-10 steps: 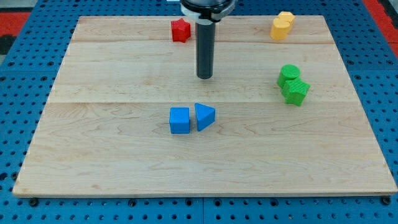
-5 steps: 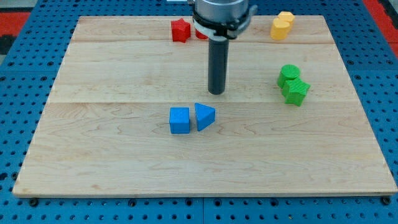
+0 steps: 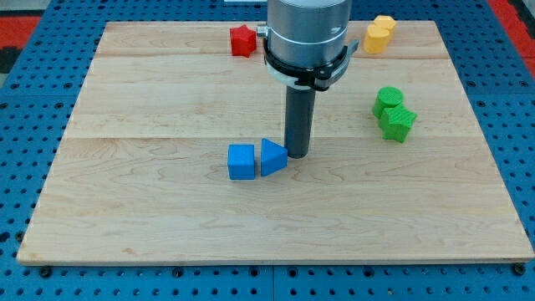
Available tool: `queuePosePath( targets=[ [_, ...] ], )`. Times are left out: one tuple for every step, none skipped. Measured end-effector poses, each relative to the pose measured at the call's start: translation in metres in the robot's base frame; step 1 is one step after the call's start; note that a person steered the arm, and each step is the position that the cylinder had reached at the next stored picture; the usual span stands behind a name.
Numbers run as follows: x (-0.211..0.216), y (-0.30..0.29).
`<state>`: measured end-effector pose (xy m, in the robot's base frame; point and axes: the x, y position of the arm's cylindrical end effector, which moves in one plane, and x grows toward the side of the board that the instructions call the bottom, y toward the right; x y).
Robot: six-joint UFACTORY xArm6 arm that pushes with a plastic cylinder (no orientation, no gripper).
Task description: Push the blue triangle along with the blue cube left a bit
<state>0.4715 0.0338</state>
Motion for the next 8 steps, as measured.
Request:
queuePosePath(
  targets=[
    [0.008,-0.005],
    [0.013,-0.01],
    [0.013,-0.013],
    [0.013,-0.02],
    [0.013,-0.029],
    [0.015,-0.031],
    [0.015,-0.038],
    [0.028,-0.029]
  ],
)
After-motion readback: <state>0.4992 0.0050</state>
